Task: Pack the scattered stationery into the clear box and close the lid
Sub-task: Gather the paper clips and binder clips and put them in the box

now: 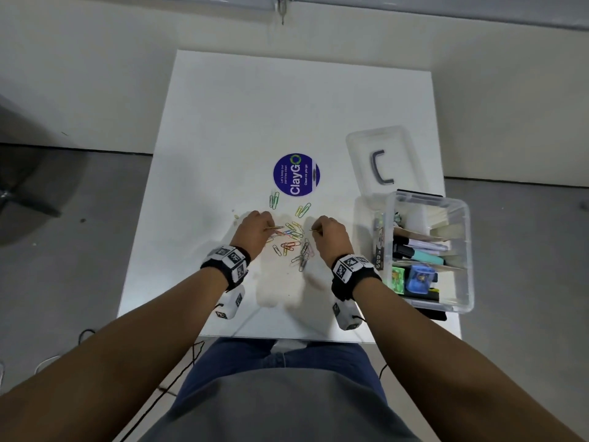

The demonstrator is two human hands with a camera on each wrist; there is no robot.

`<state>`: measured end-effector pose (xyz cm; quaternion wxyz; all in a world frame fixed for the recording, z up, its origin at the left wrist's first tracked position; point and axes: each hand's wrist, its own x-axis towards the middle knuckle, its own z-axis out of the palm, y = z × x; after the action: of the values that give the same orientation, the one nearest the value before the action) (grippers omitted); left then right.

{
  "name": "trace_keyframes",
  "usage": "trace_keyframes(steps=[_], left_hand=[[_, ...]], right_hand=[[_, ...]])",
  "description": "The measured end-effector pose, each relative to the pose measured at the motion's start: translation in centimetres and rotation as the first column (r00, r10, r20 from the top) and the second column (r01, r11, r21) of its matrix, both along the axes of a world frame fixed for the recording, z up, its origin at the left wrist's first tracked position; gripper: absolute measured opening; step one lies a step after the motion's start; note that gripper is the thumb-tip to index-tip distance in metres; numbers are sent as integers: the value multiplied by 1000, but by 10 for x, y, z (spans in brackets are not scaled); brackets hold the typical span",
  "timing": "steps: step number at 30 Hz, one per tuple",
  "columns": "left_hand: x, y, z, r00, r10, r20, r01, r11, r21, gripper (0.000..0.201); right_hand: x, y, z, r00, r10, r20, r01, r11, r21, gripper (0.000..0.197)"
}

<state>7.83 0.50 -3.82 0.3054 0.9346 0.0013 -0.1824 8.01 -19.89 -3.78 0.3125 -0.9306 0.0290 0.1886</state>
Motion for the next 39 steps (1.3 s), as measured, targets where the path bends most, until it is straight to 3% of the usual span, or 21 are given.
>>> trace_keyframes(steps=[3, 6, 10, 14, 18, 21, 27, 32, 36, 39], left_hand=[[1, 2, 13, 997, 72, 3, -70, 984, -165, 5], [3, -19, 43, 987, 157, -8, -150, 921, -360, 6], [13, -82, 84, 991, 126, 39, -86, 845, -528, 6], [25, -164, 107, 995, 42, 94, 21, 810, -586, 5], [35, -240, 111, 977, -44, 208, 148, 843, -517, 5], [40, -283, 107, 973, -89, 215, 178, 878, -445, 7], [43, -324, 90, 962, -193, 194, 243, 928, -284, 13], [40, -315, 85, 958, -220, 183, 266, 921, -284, 34], [47, -277, 88, 951, -130, 281, 218, 926, -309, 28], [53, -227, 80, 956, 6, 293, 95, 939, -329, 25]], right_hand=[[-4, -12, 20, 992, -126, 28, 117, 972, 206, 10], [-10, -29, 52, 973, -213, 93, 168, 921, 350, 9], [-13, -63, 95, 907, -389, 162, 262, 822, 506, 7], [-13, -120, 121, 811, -545, 213, 384, 771, 508, 6], [-10, -181, 116, 722, -642, 257, 509, 745, 431, 11], [-7, -214, 106, 735, -636, 235, 565, 766, 306, 11], [-5, -240, 100, 852, -497, 163, 494, 867, 66, 20], [-13, -236, 106, 871, -464, 161, 462, 885, 50, 31], [-13, -203, 116, 873, -408, 265, 389, 913, 125, 30], [-7, -155, 118, 892, -332, 307, 285, 940, 190, 28]])
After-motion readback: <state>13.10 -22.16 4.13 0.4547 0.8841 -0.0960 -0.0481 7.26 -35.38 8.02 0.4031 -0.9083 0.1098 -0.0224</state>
